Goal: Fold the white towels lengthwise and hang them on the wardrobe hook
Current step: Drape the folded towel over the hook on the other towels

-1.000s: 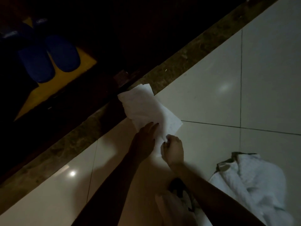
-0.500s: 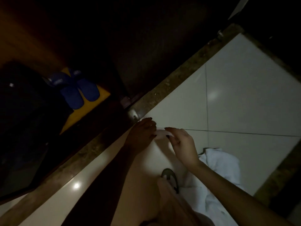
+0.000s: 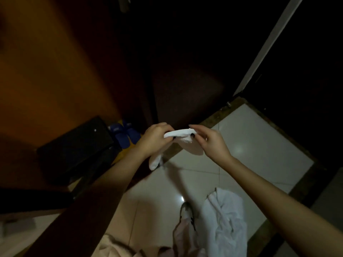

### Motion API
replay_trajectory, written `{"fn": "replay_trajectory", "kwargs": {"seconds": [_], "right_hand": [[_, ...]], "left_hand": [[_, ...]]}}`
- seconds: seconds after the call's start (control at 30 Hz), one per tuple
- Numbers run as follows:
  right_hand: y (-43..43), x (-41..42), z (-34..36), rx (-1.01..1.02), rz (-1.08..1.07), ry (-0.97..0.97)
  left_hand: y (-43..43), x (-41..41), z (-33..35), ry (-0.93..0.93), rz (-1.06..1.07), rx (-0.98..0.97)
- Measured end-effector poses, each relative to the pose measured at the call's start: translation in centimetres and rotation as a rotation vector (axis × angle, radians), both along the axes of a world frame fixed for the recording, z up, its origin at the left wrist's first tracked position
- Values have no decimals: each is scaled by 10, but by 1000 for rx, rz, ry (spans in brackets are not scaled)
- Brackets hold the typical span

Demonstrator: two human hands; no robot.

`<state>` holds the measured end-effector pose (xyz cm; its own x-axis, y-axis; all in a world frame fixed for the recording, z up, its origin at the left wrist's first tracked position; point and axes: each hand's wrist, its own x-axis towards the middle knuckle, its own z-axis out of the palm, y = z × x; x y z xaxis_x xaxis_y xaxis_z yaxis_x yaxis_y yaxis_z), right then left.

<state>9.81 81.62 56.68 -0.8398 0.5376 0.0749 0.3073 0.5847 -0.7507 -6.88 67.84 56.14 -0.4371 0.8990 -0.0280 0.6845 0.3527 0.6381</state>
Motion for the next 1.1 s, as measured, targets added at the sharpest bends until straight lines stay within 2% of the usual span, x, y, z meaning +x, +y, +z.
{"fn": "replay_trajectory", "kwargs": {"seconds": [0.13,0.27,0.4,0.5,0.6,0.87,0.97,1.1], "right_hand": [[-8,-18,101,48,41,105],[-15,-31,190,122,51,194],[-24,-42,262,217,65,269],[-36,-54,306,255,82,321],[-47,-68,344,254,115,380],[-67,-121,416,328,288,487],[-68,-148,437,328,315,532],[-68,-179,456,256,314,571]], "left_hand": [[-30,-13,93,41,42,-37],[-70,-22,174,-26,167,80],[-98,-29,244,32,230,147],[-116,-38,285,117,212,122],[-138,-48,320,175,253,119],[-193,-92,409,374,444,343],[-212,-103,437,362,530,416],[-235,-110,455,256,574,317]]}}
